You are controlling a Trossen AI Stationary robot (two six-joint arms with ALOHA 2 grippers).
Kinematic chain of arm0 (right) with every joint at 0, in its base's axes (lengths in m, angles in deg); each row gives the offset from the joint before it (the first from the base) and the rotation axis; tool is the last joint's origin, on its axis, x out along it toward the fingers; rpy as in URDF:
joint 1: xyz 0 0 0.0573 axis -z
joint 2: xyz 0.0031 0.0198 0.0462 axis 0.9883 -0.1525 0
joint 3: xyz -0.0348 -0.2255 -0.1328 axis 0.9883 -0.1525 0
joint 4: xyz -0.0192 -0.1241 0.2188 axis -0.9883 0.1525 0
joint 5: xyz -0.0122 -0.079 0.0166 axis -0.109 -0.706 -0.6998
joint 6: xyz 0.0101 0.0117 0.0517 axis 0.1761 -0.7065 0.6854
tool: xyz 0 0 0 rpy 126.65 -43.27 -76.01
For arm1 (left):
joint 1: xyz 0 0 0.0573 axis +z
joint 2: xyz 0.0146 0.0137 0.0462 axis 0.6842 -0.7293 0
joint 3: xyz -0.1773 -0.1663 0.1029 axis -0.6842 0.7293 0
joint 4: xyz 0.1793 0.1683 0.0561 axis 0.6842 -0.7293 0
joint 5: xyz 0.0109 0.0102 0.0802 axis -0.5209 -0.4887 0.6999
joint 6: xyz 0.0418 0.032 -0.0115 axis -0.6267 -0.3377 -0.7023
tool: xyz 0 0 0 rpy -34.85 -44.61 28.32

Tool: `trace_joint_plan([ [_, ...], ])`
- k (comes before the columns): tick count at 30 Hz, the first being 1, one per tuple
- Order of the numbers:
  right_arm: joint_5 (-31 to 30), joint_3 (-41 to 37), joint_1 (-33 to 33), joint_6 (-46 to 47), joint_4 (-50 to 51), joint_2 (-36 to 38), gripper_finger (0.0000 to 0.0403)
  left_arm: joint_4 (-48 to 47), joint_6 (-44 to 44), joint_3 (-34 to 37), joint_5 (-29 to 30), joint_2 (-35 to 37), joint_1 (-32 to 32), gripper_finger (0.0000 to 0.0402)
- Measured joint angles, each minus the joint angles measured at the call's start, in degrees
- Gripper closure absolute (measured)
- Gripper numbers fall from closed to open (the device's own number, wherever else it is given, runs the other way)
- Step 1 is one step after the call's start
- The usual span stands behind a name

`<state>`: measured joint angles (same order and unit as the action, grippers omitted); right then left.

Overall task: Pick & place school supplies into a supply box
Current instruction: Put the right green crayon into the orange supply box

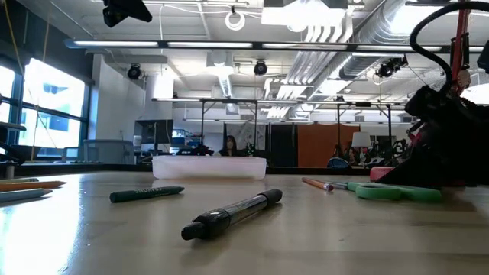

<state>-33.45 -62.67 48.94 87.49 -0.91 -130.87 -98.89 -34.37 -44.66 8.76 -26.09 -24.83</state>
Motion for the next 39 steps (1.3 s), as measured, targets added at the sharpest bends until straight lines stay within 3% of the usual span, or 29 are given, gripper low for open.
trace_joint_plan([
  [3, -0.95, 0.89, -0.25, -3.84, 0.14, -1.12, 0.0318, 0.00, 0.00, 0.00, -0.17, 0.00, 0.00, 0.0350],
  [9, -1.59, 1.05, 0.08, -2.19, 0.09, -1.80, 0.0341, 0.00, 0.00, 0.00, -0.17, 0.01, 0.00, 0.0350],
  [13, -2.47, 0.80, 0.14, -2.87, -0.96, -1.98, 0.0384, 0.00, 0.00, 0.00, -0.17, 0.02, -0.02, 0.0350],
  [16, -3.30, 0.64, 0.13, -7.19, -4.66, -0.65, 0.0392, 0.00, 0.00, 0.00, -0.17, 0.02, 0.00, 0.0350],
  [20, -11.60, 0.80, 2.23, -16.15, -12.23, 3.48, 0.0382, 0.08, 0.00, 0.00, -0.17, 0.01, -0.02, 0.0350],
  [22, -12.50, 1.82, 4.72, -23.25, -17.18, 6.13, 0.0388, 0.43, 0.00, 0.00, -0.17, 0.00, 0.00, 0.0350],
  [25, -6.07, 5.33, 9.98, -38.52, -21.38, 9.35, 0.0396, 1.69, -0.22, 0.00, -0.17, -0.07, -0.01, 0.0350],
  [29, 8.55, 14.46, 18.71, -50.82, -20.25, 10.92, 0.0388, 3.70, -0.22, -0.04, -0.16, -0.83, -0.01, 0.0350],
  [35, 27.82, 31.60, 31.63, -58.21, 0.51, 8.73, 0.0395, 4.56, -0.22, -0.04, -0.67, -1.73, -0.01, 0.0350],
  [39, 39.55, 39.69, 38.32, -61.35, 5.60, 1.92, 0.0396, 4.67, -0.22, -0.01, -2.37, -2.80, -0.04, 0.0350],
])
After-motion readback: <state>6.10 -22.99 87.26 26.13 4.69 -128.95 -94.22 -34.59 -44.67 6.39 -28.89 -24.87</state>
